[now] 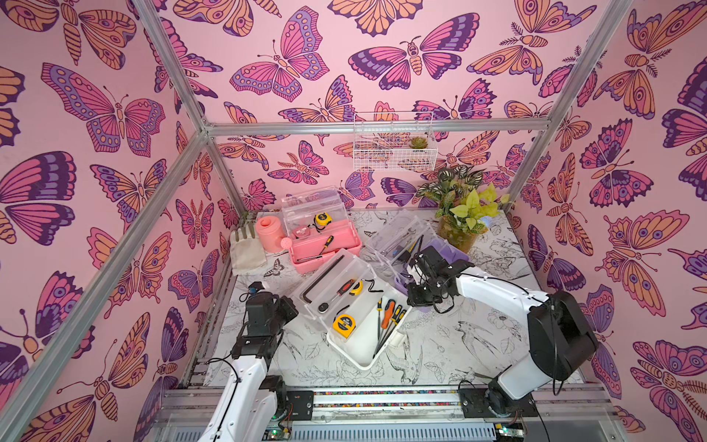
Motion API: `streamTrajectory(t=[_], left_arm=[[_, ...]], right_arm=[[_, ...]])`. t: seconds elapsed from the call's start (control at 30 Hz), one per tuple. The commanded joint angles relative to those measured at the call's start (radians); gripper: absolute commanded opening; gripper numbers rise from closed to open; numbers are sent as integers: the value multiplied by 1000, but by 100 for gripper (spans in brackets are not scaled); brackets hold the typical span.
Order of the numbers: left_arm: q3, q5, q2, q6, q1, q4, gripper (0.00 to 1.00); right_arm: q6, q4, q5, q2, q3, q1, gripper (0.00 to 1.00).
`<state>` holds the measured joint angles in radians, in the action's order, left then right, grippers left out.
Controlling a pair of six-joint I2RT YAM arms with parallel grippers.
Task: Close toolboxes
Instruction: Close the toolbox lid.
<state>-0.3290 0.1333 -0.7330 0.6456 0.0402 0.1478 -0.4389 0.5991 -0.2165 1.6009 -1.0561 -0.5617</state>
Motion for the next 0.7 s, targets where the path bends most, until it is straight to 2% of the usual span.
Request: streamTrajectory(t=[0.0,0.17,0.47,0.67], left_arm=[[28,82,37,60,-22,-67,0],[54,77,86,73,-53,-36,0],[10,18,194,-32,-105,-31,0],[10,13,255,-66,-135,-37,0]], right_arm=[[18,27,66,-21,-32,-3,1],[18,29,56,-71,0,-3,1],[-19,-50,-10,-35,-32,-10,1],[-25,-57,-22,43,-84,-25,1]])
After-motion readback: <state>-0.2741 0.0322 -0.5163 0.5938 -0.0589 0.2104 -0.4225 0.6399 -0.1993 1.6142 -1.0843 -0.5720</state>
